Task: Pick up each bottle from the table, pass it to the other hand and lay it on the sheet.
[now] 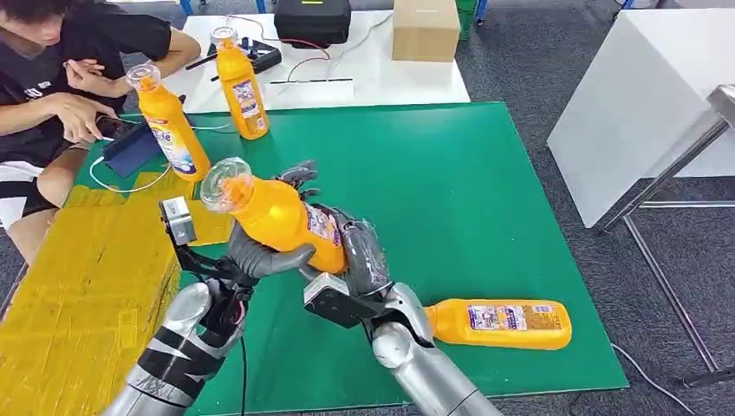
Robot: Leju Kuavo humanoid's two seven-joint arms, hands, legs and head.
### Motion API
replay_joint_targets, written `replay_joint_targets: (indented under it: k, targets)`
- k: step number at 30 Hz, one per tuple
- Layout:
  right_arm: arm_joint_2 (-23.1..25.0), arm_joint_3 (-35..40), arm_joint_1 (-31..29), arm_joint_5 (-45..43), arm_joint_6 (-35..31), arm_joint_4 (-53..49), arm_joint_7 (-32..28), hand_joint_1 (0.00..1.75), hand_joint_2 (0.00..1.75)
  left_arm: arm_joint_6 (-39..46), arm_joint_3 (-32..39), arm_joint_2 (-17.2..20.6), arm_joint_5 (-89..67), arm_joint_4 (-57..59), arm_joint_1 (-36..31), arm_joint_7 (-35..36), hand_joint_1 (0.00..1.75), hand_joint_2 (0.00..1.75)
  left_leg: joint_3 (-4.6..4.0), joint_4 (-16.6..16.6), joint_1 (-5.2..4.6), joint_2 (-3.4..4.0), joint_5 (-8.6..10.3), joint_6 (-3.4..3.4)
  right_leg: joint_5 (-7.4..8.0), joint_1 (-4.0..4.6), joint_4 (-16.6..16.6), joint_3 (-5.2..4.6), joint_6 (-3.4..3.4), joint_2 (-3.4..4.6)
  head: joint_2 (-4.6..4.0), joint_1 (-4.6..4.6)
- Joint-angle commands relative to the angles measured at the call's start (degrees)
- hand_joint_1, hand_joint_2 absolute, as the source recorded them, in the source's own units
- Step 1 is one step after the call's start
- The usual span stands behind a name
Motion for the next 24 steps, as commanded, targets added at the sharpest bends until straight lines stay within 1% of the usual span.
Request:
replay_joint_targets:
  k: [1, 3, 5, 6, 8, 9, 11, 12, 13, 15, 16, 18, 20, 21, 22, 23, 24]
  targets:
    - [-1.91, 5.41, -1.17, 0.04, -0.62, 4.18, -0.41, 1.75, 1.75, 2.08, 2.56, -1.07, 2.39, 1.76, -2.63, 0.43, 1.75, 1.75, 0.22, 0.01, 0.13, -0.04, -0.1, -0.09, -0.07, 0.13, -0.07, 0.29, -0.04, -0.09, 0.0, 0.0]
    - [-2.18, 5.18, -1.02, -0.25, -0.76, 3.46, -0.49, 1.75, 1.75, 2.46, 3.04, -0.86, 2.92, 0.94, -2.68, 0.39, 1.75, 1.75, 0.09, -0.02, 0.06, -0.04, -0.03, -0.06, -0.02, 0.05, -0.05, 0.13, -0.02, -0.07, 0.02, 0.0]
    - [-2.55, 4.7, -0.68, -0.8, -0.85, 2.03, -0.5, 1.75, 1.75, 2.89, 3.25, -0.46, 3.26, 0.35, -2.74, 0.57, 1.75, 1.75, 0.28, 0.04, 0.17, -0.05, -0.13, -0.13, -0.1, 0.17, -0.07, 0.36, -0.06, -0.1, 0.0, -0.02]
    - [-2.64, 4.46, -0.55, -1.0, -0.95, 1.62, -0.47, 1.75, 1.75, 2.97, 3.28, -0.42, 3.29, 0.31, -2.78, 0.58, 1.75, 1.75, 0.08, 0.01, 0.07, -0.05, -0.03, -0.06, -0.03, 0.07, -0.04, 0.12, -0.03, -0.08, 0.0, 0.0]
    - [-2.78, 4.06, -0.3, -1.5, -0.8, 0.91, -0.41, 1.75, 1.75, 3.24, 3.4, -0.46, 3.36, 0.3, -2.79, 0.56, 1.75, 1.75, 0.12, 0.02, 0.11, -0.08, -0.05, -0.08, -0.05, 0.1, -0.06, 0.18, -0.03, -0.12, 0.0, 0.0]
    - [-2.77, 3.72, -0.09, -1.85, -0.98, 0.54, -0.47, 1.69, 1.75, 3.57, 3.52, -0.55, 3.38, 0.25, -2.8, 0.47, 1.75, 1.75, 0.09, 0.0, 0.07, -0.07, -0.03, -0.06, -0.04, 0.07, -0.05, 0.13, -0.02, -0.1, 0.02, 0.0]
    - [-2.88, 2.87, 0.66, -2.86, -1.51, -0.85, -0.89, 0.0, 1.75, 5.25, 3.81, -0.7, 2.57, -0.11, -2.82, -0.09, 1.75, 1.75, 0.12, 0.01, 0.09, -0.1, -0.05, -0.07, -0.06, 0.09, -0.05, 0.18, -0.03, -0.14, 0.0, 0.0]
    - [-3.12, 2.28, 1.4, -3.79, -1.77, -2.29, -1.28, 0.0, 1.75, 6.92, 4.13, -0.6, 1.67, -0.66, -2.71, -0.59, 1.75, 1.75, 0.06, 0.0, 0.07, -0.08, -0.02, -0.05, -0.03, 0.07, -0.05, 0.11, -0.02, -0.11, 0.0, 0.0]
    - [-3.56, 1.62, 2.3, -4.61, -2.1, -4.27, -1.4, 0.0, 1.75, 9.69, 4.82, -0.47, -0.02, -1.47, -2.5, -1.48, 1.75, 1.75, 0.19, 0.03, 0.13, -0.11, -0.09, -0.09, -0.09, 0.13, -0.06, 0.26, -0.03, -0.16, 0.0, 0.0]
    - [-4.6, 0.74, 3.73, -5.48, -2.69, -7.94, -1.66, 0.0, 1.75, 13.51, 5.96, 0.01, -2.79, -2.82, -2.26, -2.53, 1.75, 1.75, 0.06, 0.01, 0.07, -0.09, -0.03, -0.05, -0.04, 0.07, -0.04, 0.1, -0.02, -0.13, 0.02, 0.02]
    - [-5.25, 0.22, 4.18, -5.66, -2.97, -9.58, -1.71, 0.0, 1.75, 14.59, 6.59, 0.45, -3.59, -3.36, -2.28, -2.74, 1.75, 1.75, 0.15, 0.03, 0.11, -0.13, -0.09, -0.08, -0.1, 0.11, -0.04, 0.22, -0.03, -0.17, 0.0, -0.02]
    - [-5.61, 0.06, 4.81, -5.74, -2.95, -11.17, -1.52, 0.0, 1.75, 14.39, 6.9, 0.72, -3.47, -3.75, -2.15, -2.78, 1.75, 1.75, 0.04, 0.02, 0.08, -0.1, -0.04, -0.05, -0.04, 0.08, -0.04, 0.1, -0.01, -0.12, 0.0, 0.0]
    - [-5.61, 0.06, 4.81, -5.74, -2.95, -11.17, -1.52, 0.0, 1.75, 14.39, 6.9, 0.72, -3.47, -3.75, -2.15, -2.78, 1.75, 1.75, 0.28, 0.05, 0.14, -0.03, -0.16, -0.11, -0.12, 0.15, -0.05, 0.34, -0.04, -0.08, 0.0, 0.02]
    - [-5.38, -0.45, 5.23, -6.2, -3.48, -11.89, -1.93, 0.0, 1.75, 17.77, 7.0, 0.7, -6.34, -3.72, -2.15, -3.79, 1.75, 1.75, 0.11, 0.0, 0.05, 0.07, -0.06, -0.07, -0.03, 0.04, -0.02, 0.1, -0.03, 0.04, 0.0, -0.02]
    - [-5.79, -1.01, 5.74, -6.5, -4.26, -13.63, -2.58, 0.0, 1.75, 21.6, 7.53, 1.05, -10.22, -3.88, -2.34, -4.86, 1.75, 1.75, 0.17, 0.03, 0.11, 0.0, -0.11, -0.09, -0.07, 0.1, -0.03, 0.19, -0.05, -0.03, 0.0, -0.02]
    - [-6.12, -1.27, 6.07, -6.57, -4.48, -14.82, -2.59, 0.0, 1.75, 23.69, 7.86, 1.25, -12.4, -3.91, -2.53, -5.24, 1.75, 1.75, 0.16, 0.06, 0.13, -0.14, -0.11, -0.1, -0.11, 0.12, -0.03, 0.22, -0.05, -0.17, 0.0, 0.02]
    - [-6.77, -1.93, 6.81, -6.79, -4.83, -17.43, -2.59, 0.0, 1.75, 28.62, 8.34, 1.9, -18.24, -3.82, -3.21, -6.21, 1.75, 1.75, 0.28, 0.09, 0.19, -0.19, -0.17, -0.14, -0.18, 0.18, -0.03, 0.37, -0.07, -0.25, 0.0, 0.0]
